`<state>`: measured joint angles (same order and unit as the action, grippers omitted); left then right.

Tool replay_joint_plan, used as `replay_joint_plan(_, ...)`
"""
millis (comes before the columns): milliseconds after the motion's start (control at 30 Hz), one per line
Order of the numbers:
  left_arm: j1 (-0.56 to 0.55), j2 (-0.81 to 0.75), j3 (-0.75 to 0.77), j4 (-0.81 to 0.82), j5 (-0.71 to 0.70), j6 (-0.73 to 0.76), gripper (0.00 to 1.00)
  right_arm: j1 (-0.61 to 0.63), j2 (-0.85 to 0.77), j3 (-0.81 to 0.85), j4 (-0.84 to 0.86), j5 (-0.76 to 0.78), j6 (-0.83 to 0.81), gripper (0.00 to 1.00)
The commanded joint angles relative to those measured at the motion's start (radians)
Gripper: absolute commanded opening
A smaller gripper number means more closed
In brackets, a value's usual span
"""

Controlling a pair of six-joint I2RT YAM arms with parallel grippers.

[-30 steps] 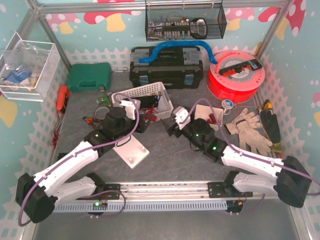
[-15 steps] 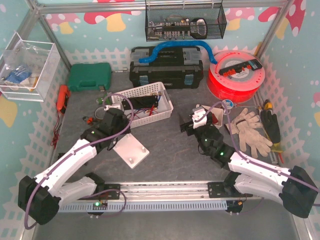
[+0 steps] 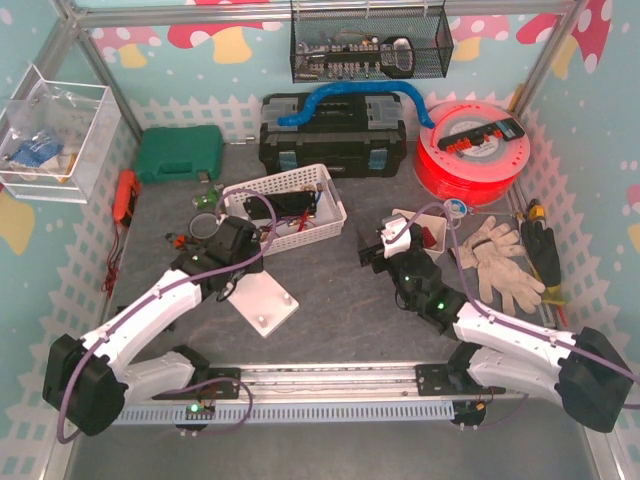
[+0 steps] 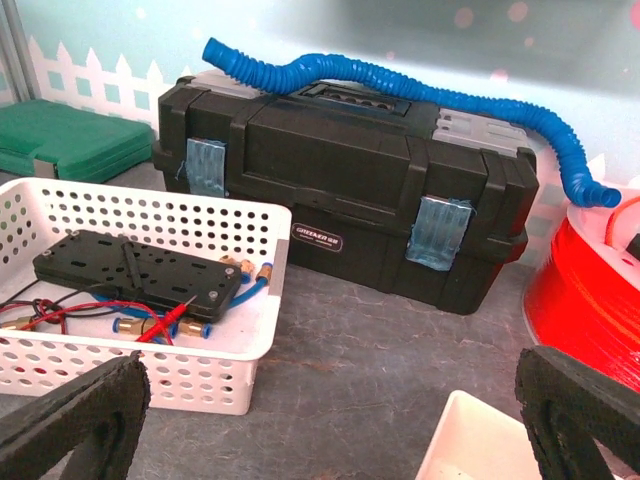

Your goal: Install the large spring

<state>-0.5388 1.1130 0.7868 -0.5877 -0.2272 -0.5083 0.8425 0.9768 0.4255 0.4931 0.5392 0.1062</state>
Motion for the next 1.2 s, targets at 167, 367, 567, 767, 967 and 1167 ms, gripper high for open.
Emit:
replay_joint_plan(167, 0.004, 0.03, 0.05, -0.018, 0.025, 0.037, 0.0, -0.013, 0.017, 0.025, -0.009, 0.007, 0.015, 0.99)
replay_joint_plan(367, 0.006, 0.047, 0.047, -0.021, 0.002, 0.041, 0.0, -0.014, 0.008, 0.023, -0.016, 0.013, 0.013, 0.99)
replay_joint_plan(567, 0.005, 0.072, 0.041, -0.019, 0.009, 0.04, 0.0, -0.017, 0.009, 0.023, -0.016, 0.005, 0.013, 0.99)
replay_joint_plan(767, 0.005, 0.084, 0.03, -0.014, 0.009, 0.034, 0.0, -0.019, 0.011, 0.023, -0.018, 0.006, 0.013, 0.99)
replay_joint_plan(967, 0.007, 0.116, 0.019, -0.01, -0.006, 0.03, 0.04, -0.022, 0.01, 0.023, -0.019, 0.003, 0.015, 0.99)
replay_joint_plan(1167, 0.01, 0.134, 0.008, 0.005, 0.003, 0.034, 0.09, -0.024, 0.013, 0.022, -0.019, 0.002, 0.016, 0.99)
